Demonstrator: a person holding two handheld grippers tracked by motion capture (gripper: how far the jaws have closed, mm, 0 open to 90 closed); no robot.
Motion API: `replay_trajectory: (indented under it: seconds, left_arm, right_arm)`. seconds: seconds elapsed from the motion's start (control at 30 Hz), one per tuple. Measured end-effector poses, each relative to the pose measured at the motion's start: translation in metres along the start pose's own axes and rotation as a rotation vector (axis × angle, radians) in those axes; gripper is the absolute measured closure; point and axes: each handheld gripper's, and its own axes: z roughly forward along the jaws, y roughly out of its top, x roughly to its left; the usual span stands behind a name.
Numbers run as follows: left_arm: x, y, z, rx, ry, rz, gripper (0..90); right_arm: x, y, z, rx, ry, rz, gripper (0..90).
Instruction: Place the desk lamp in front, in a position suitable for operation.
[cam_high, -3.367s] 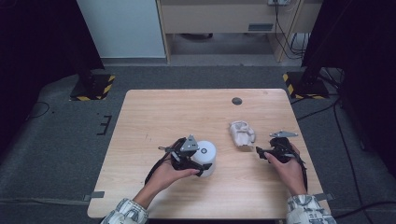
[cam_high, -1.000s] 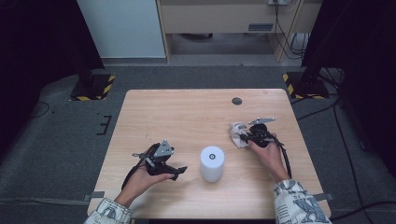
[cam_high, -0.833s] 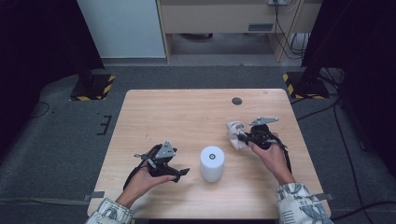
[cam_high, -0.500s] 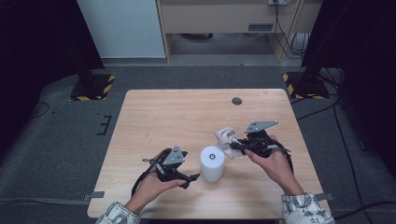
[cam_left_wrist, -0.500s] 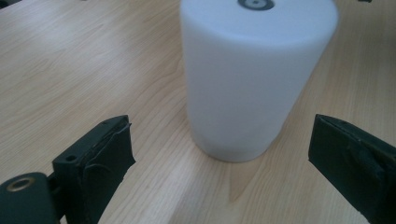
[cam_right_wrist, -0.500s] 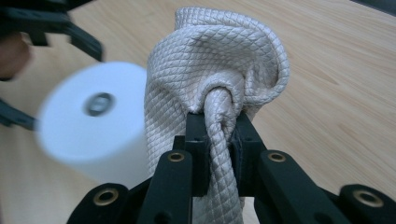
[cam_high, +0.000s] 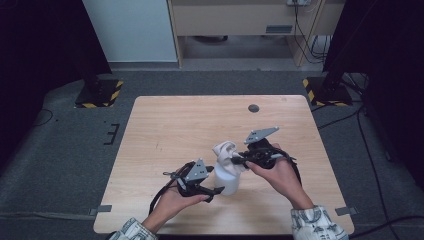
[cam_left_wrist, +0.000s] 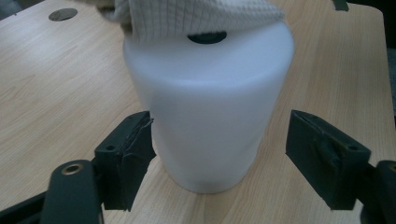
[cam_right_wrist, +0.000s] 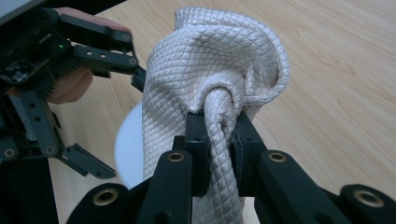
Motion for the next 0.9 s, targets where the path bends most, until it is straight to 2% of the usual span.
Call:
replay_trajectory:
  seconds: [0.1, 0.2, 0.27, 0.37, 0.47, 0.5, 0.67, 0.83, 0.9]
  left_arm:
    - [0.002, 0.0, -0.001, -0.01, -0.001, -0.009, 26.0]
    - [0.001, 0.0, 0.0, -0.004, 0.015, 0.0, 26.8]
    - [0.001, 0.0, 0.0, -0.006, 0.007, 0.002, 26.8]
    - [0.001, 0.0, 0.001, -0.005, 0.001, -0.002, 26.8]
    - [0.0, 0.0, 0.002, 0.002, -0.014, 0.003, 26.5]
    - [0.0, 0.0, 0.002, 0.004, -0.002, 0.001, 26.5]
    - [0.001, -0.001, 0.002, 0.009, 0.008, 0.006, 26.6]
    - [0.001, 0.0, 0.003, 0.01, 0.013, 0.011, 26.6]
    - [0.001, 0.0, 0.003, 0.008, 0.014, 0.01, 27.0]
  right_arm:
    - [0.011, 0.006, 0.007, 0.022, 0.026, -0.029, 80.0]
    - [0.023, 0.008, 0.009, 0.049, 0.053, -0.073, 80.0]
    - [0.029, 0.006, 0.005, 0.07, 0.073, -0.09, 80.0]
    - [0.032, 0.003, -0.004, 0.093, 0.073, -0.098, 79.9]
    - [0.029, -0.001, -0.013, 0.104, 0.055, -0.086, 79.7]
    - [0.026, -0.002, -0.015, 0.098, 0.046, -0.071, 79.7]
    - [0.005, -0.006, -0.024, 0.093, -0.009, -0.018, 79.7]
    - [-0.001, 0.001, -0.011, 0.091, -0.054, -0.012, 79.2]
    - [0.005, 0.008, -0.003, 0.086, -0.036, -0.025, 79.2]
